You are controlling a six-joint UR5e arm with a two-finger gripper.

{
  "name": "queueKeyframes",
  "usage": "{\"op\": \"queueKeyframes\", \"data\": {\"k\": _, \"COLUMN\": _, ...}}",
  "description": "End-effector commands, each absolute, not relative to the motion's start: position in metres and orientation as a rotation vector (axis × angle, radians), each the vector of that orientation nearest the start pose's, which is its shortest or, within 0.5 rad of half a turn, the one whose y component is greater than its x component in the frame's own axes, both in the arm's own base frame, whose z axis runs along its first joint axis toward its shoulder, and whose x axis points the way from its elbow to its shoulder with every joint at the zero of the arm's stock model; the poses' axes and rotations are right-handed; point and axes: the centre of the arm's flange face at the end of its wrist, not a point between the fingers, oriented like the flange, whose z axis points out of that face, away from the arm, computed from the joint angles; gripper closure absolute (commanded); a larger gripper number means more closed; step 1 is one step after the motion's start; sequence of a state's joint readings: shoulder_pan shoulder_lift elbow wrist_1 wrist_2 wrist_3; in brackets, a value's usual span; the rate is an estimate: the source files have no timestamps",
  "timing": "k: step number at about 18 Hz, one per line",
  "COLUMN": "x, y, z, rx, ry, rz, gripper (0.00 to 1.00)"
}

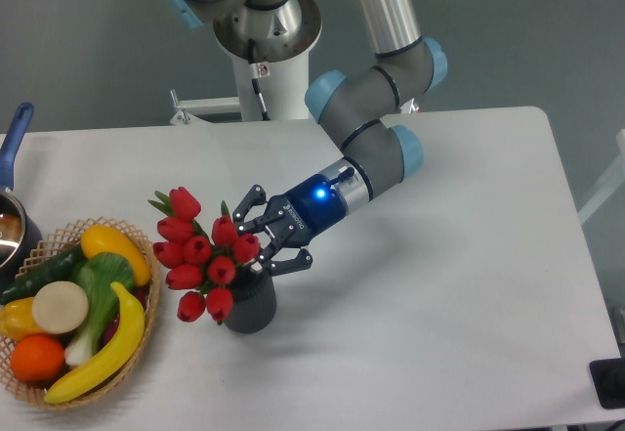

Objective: Insert the flowers into the vase

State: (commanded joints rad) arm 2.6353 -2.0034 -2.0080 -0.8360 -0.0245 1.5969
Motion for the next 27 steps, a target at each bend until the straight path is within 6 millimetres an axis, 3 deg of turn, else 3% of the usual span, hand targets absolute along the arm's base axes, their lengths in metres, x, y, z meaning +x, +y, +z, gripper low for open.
{"op": "queueKeyframes", "data": {"k": 1, "x": -0.357, "y": 0.457, "z": 0.241, "rx": -1.535, "ry": 0.304, "rz": -0.467, "gripper": 0.00}}
{"op": "queueKeyframes", "data": {"k": 12, "x": -0.368, "y": 0.448, "z": 0.253, "rx": -1.609, "ry": 0.344, "rz": -0.406, "gripper": 0.00}}
{"op": "queueKeyframes", "data": {"k": 17, "x": -0.375, "y": 0.447, "z": 0.269, "rx": -1.672, "ry": 0.391, "rz": -0.353, "gripper": 0.00}}
{"op": "queueKeyframes", "data": {"k": 21, "x": -0.395, "y": 0.440, "z": 0.312, "rx": -1.790, "ry": 0.480, "rz": -0.213, "gripper": 0.00}}
{"op": "queueKeyframes", "data": {"k": 27, "x": -0.412, "y": 0.440, "z": 0.401, "rx": -1.984, "ry": 0.555, "rz": 0.006, "gripper": 0.00}}
